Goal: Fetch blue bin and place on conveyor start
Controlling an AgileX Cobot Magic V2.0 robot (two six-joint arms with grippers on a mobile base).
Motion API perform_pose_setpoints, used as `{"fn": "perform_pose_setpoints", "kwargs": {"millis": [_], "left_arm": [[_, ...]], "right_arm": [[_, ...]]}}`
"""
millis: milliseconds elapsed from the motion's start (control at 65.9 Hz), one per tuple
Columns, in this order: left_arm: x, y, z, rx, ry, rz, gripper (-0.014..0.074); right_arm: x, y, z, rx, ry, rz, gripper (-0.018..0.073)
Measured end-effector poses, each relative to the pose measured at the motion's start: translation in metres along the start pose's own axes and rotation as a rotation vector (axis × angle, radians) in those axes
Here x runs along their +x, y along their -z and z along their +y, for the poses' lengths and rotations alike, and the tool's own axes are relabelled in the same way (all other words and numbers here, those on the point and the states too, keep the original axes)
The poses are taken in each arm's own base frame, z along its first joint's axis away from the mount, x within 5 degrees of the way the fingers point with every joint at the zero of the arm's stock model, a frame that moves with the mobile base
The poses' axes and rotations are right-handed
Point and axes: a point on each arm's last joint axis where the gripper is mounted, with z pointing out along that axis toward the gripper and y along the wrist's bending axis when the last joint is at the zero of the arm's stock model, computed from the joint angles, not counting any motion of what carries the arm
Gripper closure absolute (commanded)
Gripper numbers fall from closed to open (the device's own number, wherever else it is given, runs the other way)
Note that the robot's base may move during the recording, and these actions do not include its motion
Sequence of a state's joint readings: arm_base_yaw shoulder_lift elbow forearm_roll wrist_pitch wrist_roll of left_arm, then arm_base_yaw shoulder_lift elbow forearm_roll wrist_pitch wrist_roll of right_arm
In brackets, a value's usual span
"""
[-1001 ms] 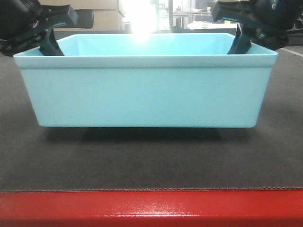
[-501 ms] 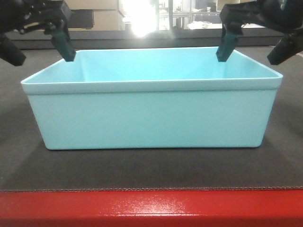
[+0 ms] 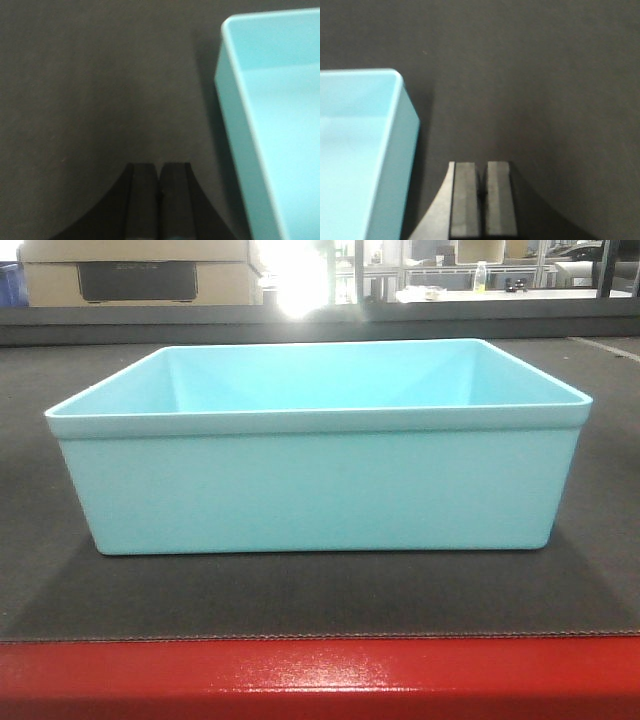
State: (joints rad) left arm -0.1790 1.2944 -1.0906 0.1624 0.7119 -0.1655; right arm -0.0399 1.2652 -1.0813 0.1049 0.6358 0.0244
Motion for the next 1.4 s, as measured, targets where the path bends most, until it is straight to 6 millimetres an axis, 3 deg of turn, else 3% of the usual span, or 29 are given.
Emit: {"fn": "perform_pose_setpoints", "kwargs": {"millis": [137, 288, 501, 986, 1138, 1396], "left_arm": [[0.028, -0.005, 0.008, -0.016, 0.015, 0.015, 0.0707], [0.071, -0.009, 0.010, -0.012, 0.014, 0.030, 0.0707], [0.111, 0.012, 0.011, 0.005, 0.019, -0.072, 0.0707], [0.150, 0.124, 0.019, 0.018, 0.054, -0.630, 0.0707], [0.160, 0.139, 0.021, 0.020, 0.060, -0.718, 0.0707], [0.162, 0.142, 0.021, 0.020, 0.061, -0.734, 0.0707]], "right_arm": [[0.030, -0.002, -0.005, 0.016, 0.001, 0.034, 0.0720], [0.079, -0.005, -0.011, 0.029, -0.001, 0.081, 0.0720], [0.121, 0.021, -0.015, 0.027, 0.005, -0.004, 0.0720], [0.146, 0.142, -0.011, -0.019, 0.051, -0.636, 0.0720], [0.152, 0.154, -0.011, -0.024, 0.054, -0.701, 0.0720], [0.153, 0.154, -0.011, -0.024, 0.054, -0.703, 0.0720]]}}
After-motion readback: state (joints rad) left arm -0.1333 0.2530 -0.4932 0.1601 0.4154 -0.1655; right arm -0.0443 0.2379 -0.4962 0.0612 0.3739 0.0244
